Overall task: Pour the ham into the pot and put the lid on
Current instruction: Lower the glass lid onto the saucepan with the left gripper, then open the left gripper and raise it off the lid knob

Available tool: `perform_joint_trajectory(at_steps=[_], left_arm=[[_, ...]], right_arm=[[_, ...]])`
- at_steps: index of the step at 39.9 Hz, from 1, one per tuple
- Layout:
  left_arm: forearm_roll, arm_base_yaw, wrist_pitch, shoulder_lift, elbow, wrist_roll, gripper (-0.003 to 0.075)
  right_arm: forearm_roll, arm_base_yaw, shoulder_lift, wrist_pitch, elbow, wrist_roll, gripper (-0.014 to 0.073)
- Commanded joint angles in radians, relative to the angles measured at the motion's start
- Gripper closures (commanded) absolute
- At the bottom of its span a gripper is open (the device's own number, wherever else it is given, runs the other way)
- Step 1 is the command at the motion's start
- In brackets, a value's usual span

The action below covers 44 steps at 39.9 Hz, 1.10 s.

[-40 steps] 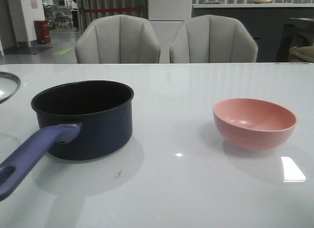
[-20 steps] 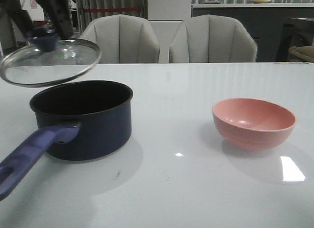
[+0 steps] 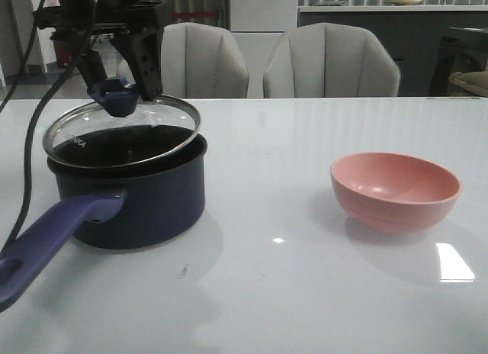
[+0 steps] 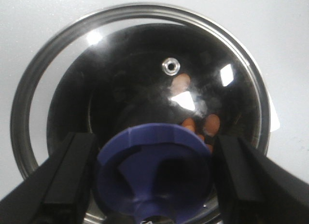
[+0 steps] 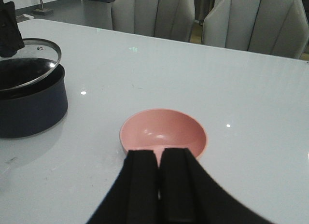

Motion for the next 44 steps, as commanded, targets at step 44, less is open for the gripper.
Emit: perform_joint_trajectory(at_steps=[44], left_arm=[[-0.057,-0.005,-0.001,-0.011,0.011,-0.001,0.0173]], right_arm=[[0.002,-0.001,0.005,-0.071,-0.026,-0.012,0.0448]])
